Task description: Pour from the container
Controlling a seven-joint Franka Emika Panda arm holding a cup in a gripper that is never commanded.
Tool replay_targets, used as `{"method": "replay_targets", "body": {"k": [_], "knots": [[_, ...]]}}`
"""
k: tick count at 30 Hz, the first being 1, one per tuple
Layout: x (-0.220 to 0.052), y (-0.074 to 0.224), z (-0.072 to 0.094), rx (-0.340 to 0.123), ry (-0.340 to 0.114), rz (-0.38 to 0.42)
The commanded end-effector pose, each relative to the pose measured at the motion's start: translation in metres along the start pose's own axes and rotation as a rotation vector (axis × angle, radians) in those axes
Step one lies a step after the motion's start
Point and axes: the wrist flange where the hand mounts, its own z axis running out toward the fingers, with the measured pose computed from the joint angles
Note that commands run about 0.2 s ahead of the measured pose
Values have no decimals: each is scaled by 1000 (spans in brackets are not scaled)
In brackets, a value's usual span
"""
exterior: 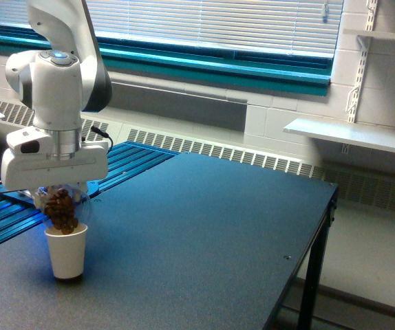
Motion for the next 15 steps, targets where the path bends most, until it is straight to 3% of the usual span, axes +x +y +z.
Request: {"method": "replay_targets", "body": {"k": [1,15], "knots": [[11,4,-4,5,8,11],[20,6,-6,2,8,22]]}}
